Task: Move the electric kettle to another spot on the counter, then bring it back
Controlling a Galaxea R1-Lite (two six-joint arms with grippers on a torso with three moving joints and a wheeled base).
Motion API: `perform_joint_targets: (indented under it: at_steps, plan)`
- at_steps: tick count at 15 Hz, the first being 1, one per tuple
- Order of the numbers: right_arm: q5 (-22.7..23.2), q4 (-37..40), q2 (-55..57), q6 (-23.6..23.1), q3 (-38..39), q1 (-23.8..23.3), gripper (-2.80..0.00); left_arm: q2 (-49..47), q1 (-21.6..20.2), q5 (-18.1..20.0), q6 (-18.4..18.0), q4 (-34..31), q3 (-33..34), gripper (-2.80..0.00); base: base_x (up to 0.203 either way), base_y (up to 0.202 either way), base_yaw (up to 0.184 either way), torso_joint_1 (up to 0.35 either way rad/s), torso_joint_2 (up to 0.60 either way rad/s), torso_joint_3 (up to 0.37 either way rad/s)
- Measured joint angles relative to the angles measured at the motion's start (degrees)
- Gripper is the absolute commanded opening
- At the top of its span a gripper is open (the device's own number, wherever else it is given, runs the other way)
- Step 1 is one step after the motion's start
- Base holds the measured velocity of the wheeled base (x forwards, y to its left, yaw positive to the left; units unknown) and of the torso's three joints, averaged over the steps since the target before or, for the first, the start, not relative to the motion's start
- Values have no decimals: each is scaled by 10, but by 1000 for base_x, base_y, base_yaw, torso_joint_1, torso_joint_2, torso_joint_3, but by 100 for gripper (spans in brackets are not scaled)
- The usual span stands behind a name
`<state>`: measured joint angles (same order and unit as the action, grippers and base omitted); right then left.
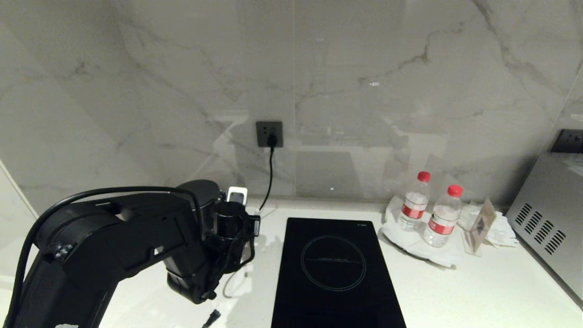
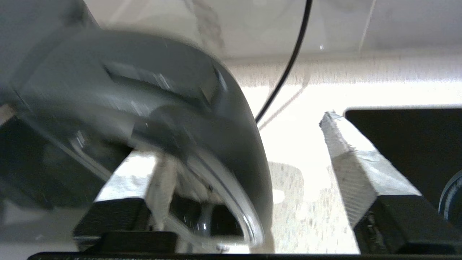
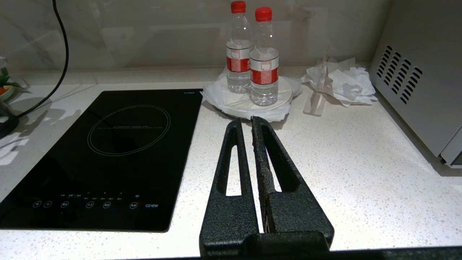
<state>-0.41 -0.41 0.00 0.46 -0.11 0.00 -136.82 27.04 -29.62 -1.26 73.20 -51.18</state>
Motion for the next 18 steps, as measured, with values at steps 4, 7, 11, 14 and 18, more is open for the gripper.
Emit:
perform_joint_targets:
  at_steps: [4, 7, 11, 14, 18]
  plan:
    - [0, 0, 0, 0, 0, 0, -280, 13, -2, 5, 2, 2, 38, 0, 0, 0, 0, 0, 0, 0]
    - [0, 0, 0, 0, 0, 0, -280, 31, -1, 8, 11, 5, 89, 0, 0, 0, 0, 0, 0, 0]
    - [0, 0, 0, 0, -1, 0, -280, 42, 4, 8, 16, 112, 166, 0, 0, 0, 0, 0, 0, 0]
    - [0, 0, 0, 0, -1, 0, -280, 34, 17, 8, 17, 139, 198, 0, 0, 0, 0, 0, 0, 0]
    - [0, 0, 0, 0, 0, 0, -280, 44, 29, 8, 22, 139, 262, 0, 0, 0, 0, 0, 0, 0]
